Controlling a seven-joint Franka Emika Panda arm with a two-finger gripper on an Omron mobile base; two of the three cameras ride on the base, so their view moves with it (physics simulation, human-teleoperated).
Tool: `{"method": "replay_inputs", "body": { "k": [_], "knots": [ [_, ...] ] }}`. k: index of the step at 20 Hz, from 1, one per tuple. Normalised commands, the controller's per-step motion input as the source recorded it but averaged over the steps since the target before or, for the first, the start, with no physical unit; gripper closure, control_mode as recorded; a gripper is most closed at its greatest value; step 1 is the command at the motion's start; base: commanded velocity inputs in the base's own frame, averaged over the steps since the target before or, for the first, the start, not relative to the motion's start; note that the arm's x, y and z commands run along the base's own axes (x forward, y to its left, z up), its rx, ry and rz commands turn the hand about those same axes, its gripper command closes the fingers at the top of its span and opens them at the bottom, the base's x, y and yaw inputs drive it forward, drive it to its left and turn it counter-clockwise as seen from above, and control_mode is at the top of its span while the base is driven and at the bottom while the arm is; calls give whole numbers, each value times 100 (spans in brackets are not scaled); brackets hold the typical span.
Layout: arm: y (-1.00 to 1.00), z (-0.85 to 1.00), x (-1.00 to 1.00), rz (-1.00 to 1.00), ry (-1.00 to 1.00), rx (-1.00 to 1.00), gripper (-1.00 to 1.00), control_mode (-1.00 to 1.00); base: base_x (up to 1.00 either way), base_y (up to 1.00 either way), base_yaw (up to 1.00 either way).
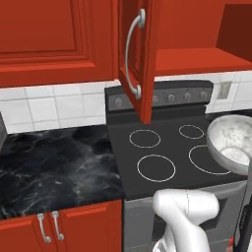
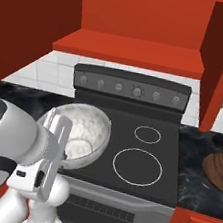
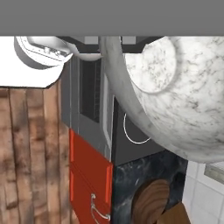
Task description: Open the cabinet. Pick the bowls from the counter and place them in the cabinet. Then close the cabinet.
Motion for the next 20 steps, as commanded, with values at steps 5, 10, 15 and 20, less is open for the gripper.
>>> {"method": "replay_inputs", "body": {
  "k": [5, 10, 15, 20],
  "knots": [
    [0, 0, 0, 0, 0, 0, 100, 100, -17, -33, 15],
    [0, 0, 0, 0, 0, 0, 100, 100, 68, 3, 8],
    [0, 0, 0, 0, 0, 0, 100, 100, 100, -21, 0],
    [0, 0, 0, 0, 0, 0, 100, 100, 100, -89, 0]
  ]
}}
